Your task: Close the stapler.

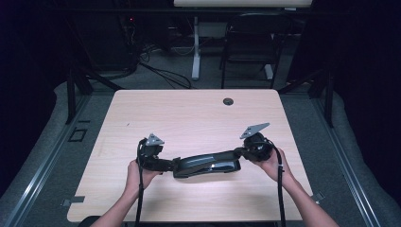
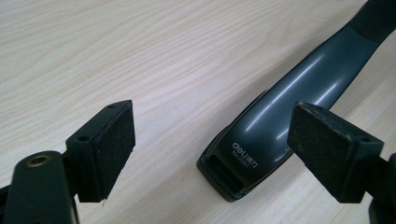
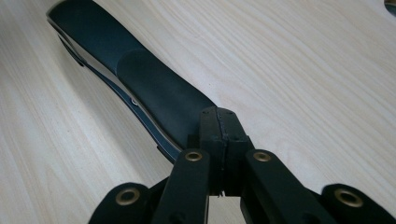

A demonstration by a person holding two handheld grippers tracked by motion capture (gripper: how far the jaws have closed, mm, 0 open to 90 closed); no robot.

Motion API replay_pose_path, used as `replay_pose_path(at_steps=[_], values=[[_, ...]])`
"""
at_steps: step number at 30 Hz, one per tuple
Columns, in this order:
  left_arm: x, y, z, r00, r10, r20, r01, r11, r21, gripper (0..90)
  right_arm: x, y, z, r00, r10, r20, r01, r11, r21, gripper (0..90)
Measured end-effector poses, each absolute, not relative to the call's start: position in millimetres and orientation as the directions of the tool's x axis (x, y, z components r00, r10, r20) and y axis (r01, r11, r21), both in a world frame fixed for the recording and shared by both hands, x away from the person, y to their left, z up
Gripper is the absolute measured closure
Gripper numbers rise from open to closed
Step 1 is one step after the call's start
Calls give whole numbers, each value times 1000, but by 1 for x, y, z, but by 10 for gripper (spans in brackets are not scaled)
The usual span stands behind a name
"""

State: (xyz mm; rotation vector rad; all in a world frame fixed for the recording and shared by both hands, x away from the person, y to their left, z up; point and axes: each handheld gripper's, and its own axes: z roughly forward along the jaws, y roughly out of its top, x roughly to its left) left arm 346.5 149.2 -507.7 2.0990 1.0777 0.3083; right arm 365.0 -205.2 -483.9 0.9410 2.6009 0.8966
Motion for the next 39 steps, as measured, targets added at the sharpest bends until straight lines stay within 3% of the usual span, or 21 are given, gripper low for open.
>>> replay_pose_path(at_steps=[39], values=[[350, 157, -507, 585, 800, -133, 613, -329, 719, 132, 368, -202, -493, -765, 644, -22, 519, 636, 570, 900]])
